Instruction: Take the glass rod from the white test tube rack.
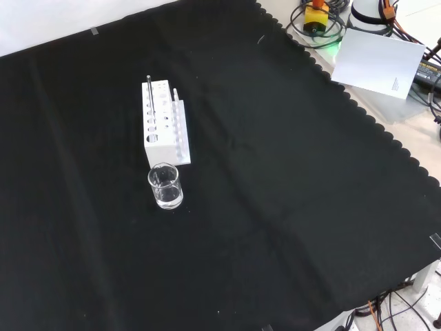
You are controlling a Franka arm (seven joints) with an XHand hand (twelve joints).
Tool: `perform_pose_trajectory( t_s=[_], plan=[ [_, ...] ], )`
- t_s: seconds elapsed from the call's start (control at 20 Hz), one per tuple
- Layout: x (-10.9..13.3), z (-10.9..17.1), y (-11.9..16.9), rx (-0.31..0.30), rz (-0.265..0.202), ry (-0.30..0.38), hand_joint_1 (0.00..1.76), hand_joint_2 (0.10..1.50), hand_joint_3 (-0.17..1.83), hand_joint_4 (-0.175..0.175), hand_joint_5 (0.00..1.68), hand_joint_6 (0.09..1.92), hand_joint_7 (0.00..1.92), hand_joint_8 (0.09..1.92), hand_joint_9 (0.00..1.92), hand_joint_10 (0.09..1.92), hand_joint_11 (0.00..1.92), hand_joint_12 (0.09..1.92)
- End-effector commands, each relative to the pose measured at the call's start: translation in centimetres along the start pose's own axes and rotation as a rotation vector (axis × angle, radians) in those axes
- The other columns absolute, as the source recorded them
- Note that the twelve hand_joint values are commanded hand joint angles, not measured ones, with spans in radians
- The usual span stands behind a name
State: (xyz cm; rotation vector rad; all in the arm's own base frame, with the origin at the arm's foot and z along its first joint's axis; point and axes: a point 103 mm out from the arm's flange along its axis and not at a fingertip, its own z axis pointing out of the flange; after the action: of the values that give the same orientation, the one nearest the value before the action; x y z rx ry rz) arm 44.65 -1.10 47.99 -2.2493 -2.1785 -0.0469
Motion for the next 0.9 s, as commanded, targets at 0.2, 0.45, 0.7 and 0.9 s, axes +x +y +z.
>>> perform_pose_trajectory(
  t_s=[0.2, 0.45, 0.7, 0.9],
  plan=[
    [-2.6, 2.9, 8.9, 0.026, -0.026, -0.031, 0.60, 0.92, 0.50, -0.175, 0.34, 0.54, 0.61, 0.92, 0.75, 0.87, 0.20, 1.41],
    [-2.3, 4.7, 11.5, 0.054, -0.019, -0.049, 0.60, 0.93, 0.51, -0.175, 0.32, 0.62, 0.63, 0.92, 0.77, 0.88, 0.21, 1.41],
    [-2.2, 7.4, 13.1, 0.084, -0.023, -0.023, 0.60, 0.93, 0.51, -0.175, 0.34, 0.72, 0.69, 0.93, 0.83, 0.88, 0.23, 1.41],
    [-2.4, 9.4, 13.2, 0.101, -0.029, -0.019, 0.60, 0.93, 0.51, -0.175, 0.36, 0.83, 0.74, 0.93, 0.86, 0.89, 0.25, 1.40]
  ],
)
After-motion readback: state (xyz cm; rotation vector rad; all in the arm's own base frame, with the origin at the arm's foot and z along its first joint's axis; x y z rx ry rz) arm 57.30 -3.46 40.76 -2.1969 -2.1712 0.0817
